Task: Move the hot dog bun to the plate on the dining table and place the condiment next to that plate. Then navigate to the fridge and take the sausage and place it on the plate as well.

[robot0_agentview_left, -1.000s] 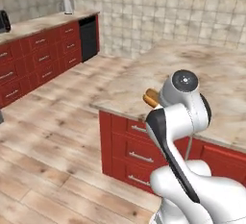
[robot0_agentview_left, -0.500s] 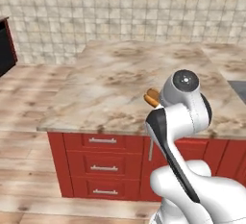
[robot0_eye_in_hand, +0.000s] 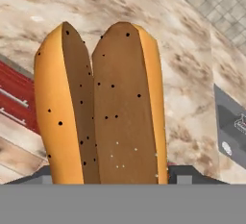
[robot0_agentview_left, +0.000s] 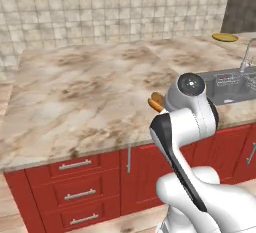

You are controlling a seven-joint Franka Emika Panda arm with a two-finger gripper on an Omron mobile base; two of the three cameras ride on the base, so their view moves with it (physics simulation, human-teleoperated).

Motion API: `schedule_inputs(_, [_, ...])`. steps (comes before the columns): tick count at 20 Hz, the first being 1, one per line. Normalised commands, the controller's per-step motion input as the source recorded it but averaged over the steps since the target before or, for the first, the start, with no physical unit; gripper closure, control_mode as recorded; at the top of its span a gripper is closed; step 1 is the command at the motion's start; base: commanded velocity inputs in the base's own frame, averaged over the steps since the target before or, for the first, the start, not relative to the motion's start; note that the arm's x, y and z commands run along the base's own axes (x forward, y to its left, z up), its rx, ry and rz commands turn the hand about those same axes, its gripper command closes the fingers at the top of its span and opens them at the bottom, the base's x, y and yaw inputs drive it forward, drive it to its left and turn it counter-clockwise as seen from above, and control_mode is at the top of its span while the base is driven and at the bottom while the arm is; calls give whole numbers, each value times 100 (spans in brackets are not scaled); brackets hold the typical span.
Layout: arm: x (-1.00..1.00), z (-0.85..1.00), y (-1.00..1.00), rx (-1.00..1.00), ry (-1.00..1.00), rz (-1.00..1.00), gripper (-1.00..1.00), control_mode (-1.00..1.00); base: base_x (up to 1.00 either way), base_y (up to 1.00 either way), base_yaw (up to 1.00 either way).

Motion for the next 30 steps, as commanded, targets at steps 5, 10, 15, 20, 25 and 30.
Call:
schedule_inputs(5, [0, 0, 0, 0, 0, 0, 100, 100, -29, 40, -66])
schedule_inputs(10, [0, 0, 0, 0, 0, 0, 100, 100, -30, 99, -22])
schedule_inputs(15, [0, 0, 0, 0, 0, 0, 100, 100, -24, 100, -14])
schedule_inputs(20, [0, 0, 0, 0, 0, 0, 100, 100, -3, 100, -11])
schedule_inputs(25, [0, 0, 0, 0, 0, 0, 100, 100, 0, 100, -12])
schedule_inputs(30, [0, 0, 0, 0, 0, 0, 100, 100, 9, 100, -18])
